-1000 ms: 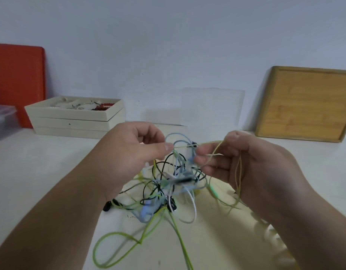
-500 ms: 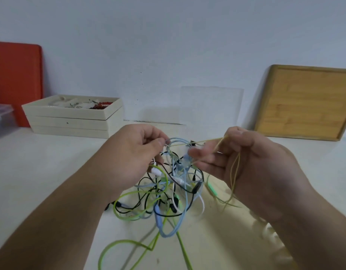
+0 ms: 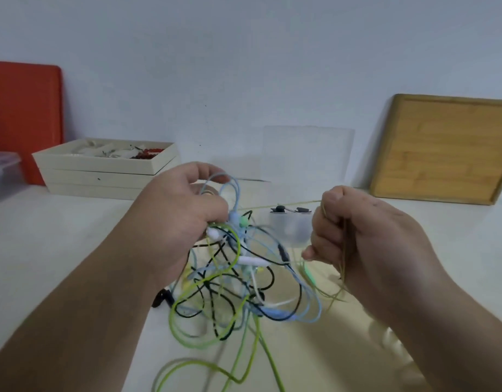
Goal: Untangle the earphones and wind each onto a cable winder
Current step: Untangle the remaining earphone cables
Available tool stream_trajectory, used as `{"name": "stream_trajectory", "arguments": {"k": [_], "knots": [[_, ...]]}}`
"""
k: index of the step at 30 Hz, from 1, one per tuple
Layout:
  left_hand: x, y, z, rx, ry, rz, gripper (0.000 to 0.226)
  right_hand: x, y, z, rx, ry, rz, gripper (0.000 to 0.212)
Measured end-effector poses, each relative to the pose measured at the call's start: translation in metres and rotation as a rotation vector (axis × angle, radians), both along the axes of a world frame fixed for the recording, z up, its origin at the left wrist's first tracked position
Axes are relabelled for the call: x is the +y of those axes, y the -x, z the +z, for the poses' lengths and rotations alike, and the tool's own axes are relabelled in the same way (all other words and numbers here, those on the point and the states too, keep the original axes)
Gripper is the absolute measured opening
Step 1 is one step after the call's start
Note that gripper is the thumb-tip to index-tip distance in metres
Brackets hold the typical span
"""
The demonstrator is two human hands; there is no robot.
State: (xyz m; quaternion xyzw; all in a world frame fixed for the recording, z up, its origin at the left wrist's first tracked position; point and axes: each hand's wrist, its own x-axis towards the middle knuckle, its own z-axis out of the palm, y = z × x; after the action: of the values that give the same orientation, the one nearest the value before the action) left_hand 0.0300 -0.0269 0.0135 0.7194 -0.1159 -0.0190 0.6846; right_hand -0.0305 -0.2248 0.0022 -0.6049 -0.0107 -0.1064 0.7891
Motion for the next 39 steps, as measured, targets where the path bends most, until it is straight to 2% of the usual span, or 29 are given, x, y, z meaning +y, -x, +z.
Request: {"name": "stream_trajectory", "arguments": {"k": [2,3,6,8,11,14,17,20,21,24,26,29,32,34,39], "knots": [[0.002,0.001,-0.001,-0.132,-0.335,0.000,0.044,-0.001,-0.001,0.002,-0.012,-0.069,-0.005,0.037],[0.003,0.000,-0.002,-0.173,-0.442,0.012,0.048,-0.003,-0.001,0.002,-0.015,-0.096,-0.014,0.038],[0.004,0.000,-0.003,-0.262,-0.641,0.112,0.054,-0.009,-0.002,0.007,-0.011,-0.122,-0.033,0.035],[0.008,-0.004,-0.008,-0.286,-0.719,0.103,0.057,-0.014,0.000,0.011,-0.031,-0.185,-0.015,0.033],[0.010,-0.009,-0.013,-0.260,-0.733,0.069,0.059,-0.021,0.002,0.016,-0.125,-0.239,0.047,0.028],[0.006,-0.010,-0.015,-0.284,-0.770,0.118,0.058,-0.023,0.002,0.015,-0.151,-0.161,0.102,0.033],[0.004,-0.010,-0.010,-0.236,-0.544,0.204,0.054,-0.021,0.003,0.017,-0.090,-0.156,0.093,0.031],[-0.003,-0.005,-0.001,-0.024,-0.237,0.138,0.050,-0.012,0.007,0.020,-0.019,-0.197,0.067,0.024],[-0.005,-0.003,0.000,0.020,-0.205,0.109,0.050,-0.008,0.009,0.020,0.003,-0.196,0.069,0.023],[-0.007,-0.004,-0.003,0.053,-0.240,0.093,0.040,-0.001,0.010,0.017,0.064,-0.143,0.080,0.024],[-0.005,-0.007,-0.008,0.044,-0.309,0.076,0.029,0.001,0.010,0.014,0.099,-0.107,0.065,0.036],[-0.001,-0.007,-0.012,0.020,-0.426,0.010,0.009,0.000,0.010,0.016,0.093,-0.185,0.063,0.040],[0.003,-0.009,-0.014,0.020,-0.446,0.036,0.014,-0.006,0.011,0.024,0.008,-0.376,0.044,0.027],[0.005,-0.009,-0.015,0.007,-0.471,0.078,0.016,-0.010,0.012,0.027,-0.046,-0.426,0.026,0.026],[0.004,-0.006,-0.012,-0.033,-0.498,0.032,0.030,-0.010,0.012,0.024,-0.065,-0.338,0.045,0.027]]}}
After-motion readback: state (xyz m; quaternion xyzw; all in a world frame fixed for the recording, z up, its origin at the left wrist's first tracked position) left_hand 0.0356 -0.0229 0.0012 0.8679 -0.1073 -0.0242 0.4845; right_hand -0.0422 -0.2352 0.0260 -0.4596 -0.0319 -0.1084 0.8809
